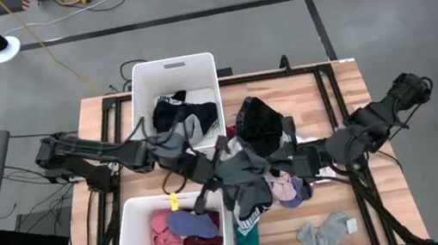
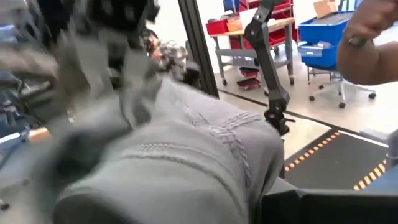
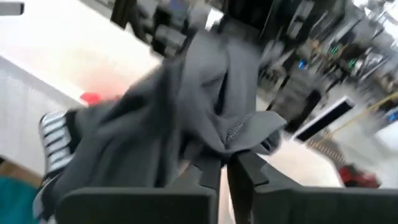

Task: Sort clothes
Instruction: Put the gray underwear into the top white laundry bin

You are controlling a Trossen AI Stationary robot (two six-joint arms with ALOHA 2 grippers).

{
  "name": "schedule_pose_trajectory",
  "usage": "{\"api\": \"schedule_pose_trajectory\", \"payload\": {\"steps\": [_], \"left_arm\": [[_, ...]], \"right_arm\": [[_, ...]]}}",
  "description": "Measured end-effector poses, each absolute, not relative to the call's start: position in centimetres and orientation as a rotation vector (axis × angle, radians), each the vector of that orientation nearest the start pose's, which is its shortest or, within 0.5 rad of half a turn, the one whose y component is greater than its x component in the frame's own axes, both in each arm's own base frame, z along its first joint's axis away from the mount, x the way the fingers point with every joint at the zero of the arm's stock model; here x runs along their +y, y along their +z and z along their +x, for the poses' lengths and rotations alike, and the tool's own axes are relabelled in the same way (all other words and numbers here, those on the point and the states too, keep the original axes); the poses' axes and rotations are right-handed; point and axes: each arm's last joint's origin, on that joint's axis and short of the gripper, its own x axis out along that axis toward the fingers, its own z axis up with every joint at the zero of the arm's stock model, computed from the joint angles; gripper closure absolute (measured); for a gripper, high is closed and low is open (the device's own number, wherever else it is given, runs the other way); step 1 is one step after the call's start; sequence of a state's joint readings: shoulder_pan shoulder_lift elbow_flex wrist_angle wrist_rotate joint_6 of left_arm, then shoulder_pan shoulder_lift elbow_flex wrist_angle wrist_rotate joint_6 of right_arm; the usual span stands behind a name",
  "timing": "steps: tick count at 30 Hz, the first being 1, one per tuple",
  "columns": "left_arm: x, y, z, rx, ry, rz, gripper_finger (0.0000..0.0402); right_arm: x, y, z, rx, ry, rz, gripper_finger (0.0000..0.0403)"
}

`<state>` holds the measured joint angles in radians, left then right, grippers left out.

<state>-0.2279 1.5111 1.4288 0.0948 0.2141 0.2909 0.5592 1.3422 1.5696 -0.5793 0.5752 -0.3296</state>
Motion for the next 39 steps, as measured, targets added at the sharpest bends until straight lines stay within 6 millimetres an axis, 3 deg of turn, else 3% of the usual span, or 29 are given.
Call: {"api": "schedule_pose_trajectory", "payload": {"steps": [11, 22, 31, 39], "left_arm": [[-7.4, 43.7, 31.1, -0.165, -0.359, 0.344, 0.0399], [-6.9, 46.7, 30.0, -0.219, -0.33, 0.373, 0.0399], [-6.1, 48.6, 29.5, -0.239, -0.275, 0.404, 0.04], [-5.3, 49.4, 29.4, -0.282, -0.227, 0.424, 0.04]], "right_arm": [[14.0, 42.6, 22.8, 0.437, 0.062, -0.427, 0.0281], [14.0, 37.9, 24.5, 0.477, 0.012, -0.368, 0.0154], [14.3, 35.3, 25.4, 0.439, 0.006, -0.35, 0.0148], [14.4, 34.2, 26.5, 0.28, -0.001, -0.335, 0.0148]]}}
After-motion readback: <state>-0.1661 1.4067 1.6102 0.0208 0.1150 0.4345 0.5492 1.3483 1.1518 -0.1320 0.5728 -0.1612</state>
